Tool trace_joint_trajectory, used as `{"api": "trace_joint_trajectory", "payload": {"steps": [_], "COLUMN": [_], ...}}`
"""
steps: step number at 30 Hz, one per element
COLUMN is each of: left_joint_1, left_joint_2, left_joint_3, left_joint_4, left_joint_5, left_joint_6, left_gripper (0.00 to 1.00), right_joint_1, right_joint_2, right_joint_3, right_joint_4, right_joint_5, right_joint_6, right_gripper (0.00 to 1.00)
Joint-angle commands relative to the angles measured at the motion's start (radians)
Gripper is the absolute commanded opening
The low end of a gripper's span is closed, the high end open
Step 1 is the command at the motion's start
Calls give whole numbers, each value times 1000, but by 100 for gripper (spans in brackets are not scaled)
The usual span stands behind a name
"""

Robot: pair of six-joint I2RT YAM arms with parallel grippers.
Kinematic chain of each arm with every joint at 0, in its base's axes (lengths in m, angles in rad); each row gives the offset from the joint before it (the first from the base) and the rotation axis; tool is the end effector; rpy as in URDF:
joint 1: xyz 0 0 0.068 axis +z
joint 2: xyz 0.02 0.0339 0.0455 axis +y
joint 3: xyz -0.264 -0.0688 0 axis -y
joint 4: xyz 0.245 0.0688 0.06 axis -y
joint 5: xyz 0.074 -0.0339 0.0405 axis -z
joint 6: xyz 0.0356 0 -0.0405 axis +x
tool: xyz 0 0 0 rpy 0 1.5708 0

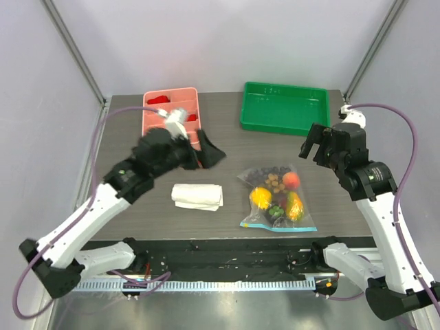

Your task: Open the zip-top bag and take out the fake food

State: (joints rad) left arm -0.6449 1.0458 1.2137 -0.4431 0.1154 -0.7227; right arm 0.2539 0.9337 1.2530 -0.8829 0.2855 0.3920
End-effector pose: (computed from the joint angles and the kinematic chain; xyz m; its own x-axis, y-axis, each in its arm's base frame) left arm 0.1769 -0.1382 0.4123 -0.6164 -0.3585 -0.7011 0.3706 0.6535 -0.6600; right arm 0.1653 0.0325 0.4018 -0.4819 0.2537 -0.8387 0.1878 0.9648 0.1839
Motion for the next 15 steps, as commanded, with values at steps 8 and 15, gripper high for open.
{"api": "trace_joint_trajectory", "payload": {"steps": [8, 15], "left_joint_1": [-320, -346], "left_joint_2": [154, 329], "left_joint_3": [-356, -366], "left_joint_4": [357, 452], "left_joint_5": [80, 165], "left_joint_6": [-33, -153], "left_gripper": [77, 63], "right_joint_1": [-1, -1], "right_joint_2": [-94, -101], "right_joint_3": [-194, -184], "right_joint_4": [70, -29], "right_joint_5": [-262, -402], "right_joint_6": [53, 109], "right_gripper": [100, 100]}}
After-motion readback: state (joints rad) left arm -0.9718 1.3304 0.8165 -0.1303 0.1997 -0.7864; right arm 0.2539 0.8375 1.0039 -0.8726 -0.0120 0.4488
